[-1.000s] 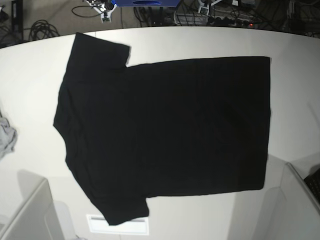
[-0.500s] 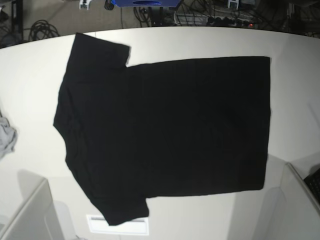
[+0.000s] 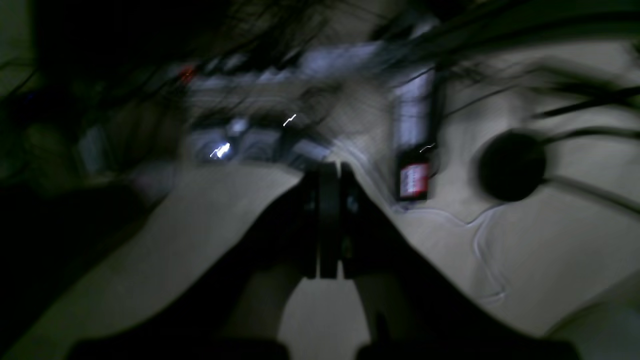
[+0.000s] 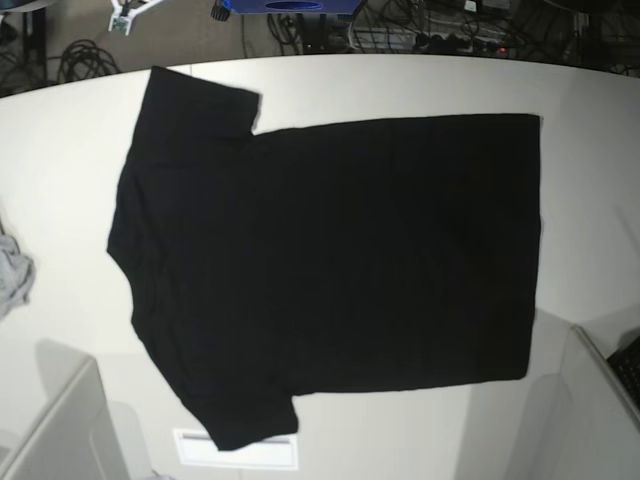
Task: Fold the T-shirt properly
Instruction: 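Move both grippers toward the shoulder corners of the black T-shirt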
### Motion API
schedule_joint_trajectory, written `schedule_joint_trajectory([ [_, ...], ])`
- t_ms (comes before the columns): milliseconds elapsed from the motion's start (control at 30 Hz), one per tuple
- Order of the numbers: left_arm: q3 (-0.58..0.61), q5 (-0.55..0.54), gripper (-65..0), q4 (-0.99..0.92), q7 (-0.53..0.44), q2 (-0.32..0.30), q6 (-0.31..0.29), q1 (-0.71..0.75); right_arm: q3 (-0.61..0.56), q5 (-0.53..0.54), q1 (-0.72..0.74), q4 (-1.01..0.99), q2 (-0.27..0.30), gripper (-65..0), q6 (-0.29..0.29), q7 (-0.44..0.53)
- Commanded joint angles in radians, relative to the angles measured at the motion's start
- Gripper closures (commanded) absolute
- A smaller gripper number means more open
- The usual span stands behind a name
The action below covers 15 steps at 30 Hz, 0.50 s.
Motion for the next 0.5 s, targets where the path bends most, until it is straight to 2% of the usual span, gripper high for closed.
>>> schedule_joint_trajectory([
  [0, -0.050, -0.005, 0.0, 0.051, -0.012, -0.007, 0.011, 0.050, 0.021, -0.004, -0.025, 0.064, -0.004, 0.0, -0.004, 0.011],
  [100, -0.172, 0.002, 0.0, 0.200, -0.010, 0.024, 0.011, 0.132, 0.047, -0.004, -0.054, 0.227, -0.029, 0.0, -0.004, 0.010],
  [300, -0.349, 0.003, 0.0, 0.482, -0.015, 0.086, 0.008, 0.272, 0.090, -0.001, -0.045, 0.444, -0.030, 0.0, -0.004, 0.010],
  [367, -0.375, 0.002, 0.0, 0.551, -0.015, 0.097, 0.008, 0.289, 0.087, 0.044, -0.025, 0.474, -0.030, 0.0, -0.004, 0.010],
  [467, -0.419, -0.009, 0.0, 0.591, -0.009, 0.102, 0.008, 0.277, 0.082, 0.169, 0.015, 0.477, -0.023, 0.0, -0.003, 0.010],
])
